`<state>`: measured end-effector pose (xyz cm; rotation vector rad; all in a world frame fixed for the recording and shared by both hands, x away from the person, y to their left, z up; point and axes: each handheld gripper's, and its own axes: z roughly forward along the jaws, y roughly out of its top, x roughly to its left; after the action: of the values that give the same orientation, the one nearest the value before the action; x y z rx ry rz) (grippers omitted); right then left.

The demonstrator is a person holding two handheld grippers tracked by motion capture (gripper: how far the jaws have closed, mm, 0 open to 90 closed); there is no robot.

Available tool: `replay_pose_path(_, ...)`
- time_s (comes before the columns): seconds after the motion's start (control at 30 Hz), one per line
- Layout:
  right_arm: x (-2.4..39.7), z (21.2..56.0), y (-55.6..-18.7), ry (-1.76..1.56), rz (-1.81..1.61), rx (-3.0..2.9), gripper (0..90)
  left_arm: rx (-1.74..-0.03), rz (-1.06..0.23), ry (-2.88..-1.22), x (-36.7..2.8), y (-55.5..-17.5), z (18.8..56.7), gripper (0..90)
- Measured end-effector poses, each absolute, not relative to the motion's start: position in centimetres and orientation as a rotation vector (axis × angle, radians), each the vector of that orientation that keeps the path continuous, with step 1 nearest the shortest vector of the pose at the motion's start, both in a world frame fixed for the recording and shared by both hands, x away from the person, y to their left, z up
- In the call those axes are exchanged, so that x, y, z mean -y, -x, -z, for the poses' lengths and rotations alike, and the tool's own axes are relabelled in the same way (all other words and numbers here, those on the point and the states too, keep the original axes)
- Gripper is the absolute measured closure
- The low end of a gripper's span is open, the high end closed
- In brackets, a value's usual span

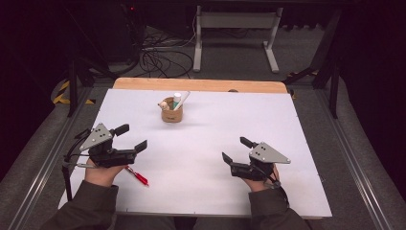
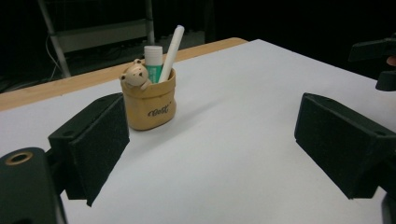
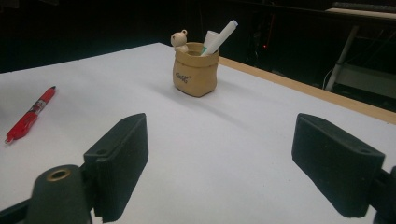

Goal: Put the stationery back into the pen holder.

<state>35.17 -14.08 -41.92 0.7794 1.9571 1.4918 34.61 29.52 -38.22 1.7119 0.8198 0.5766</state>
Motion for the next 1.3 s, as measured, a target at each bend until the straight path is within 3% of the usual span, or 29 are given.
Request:
replay_pose_path(0.9,7.3,42.7,-33.9,-0.686,-1.492,-2.080,19.8,-0.736,-0.580,-1.753,-30.6,-32.5,38.9,17.6)
replay_pose_path(1.3,2.1,43.6,-33.0,-0.675,-1.493,-2.164,25.9,-0.722,-0.581,-1.729,-31.1,-32.2,38.4,17.8)
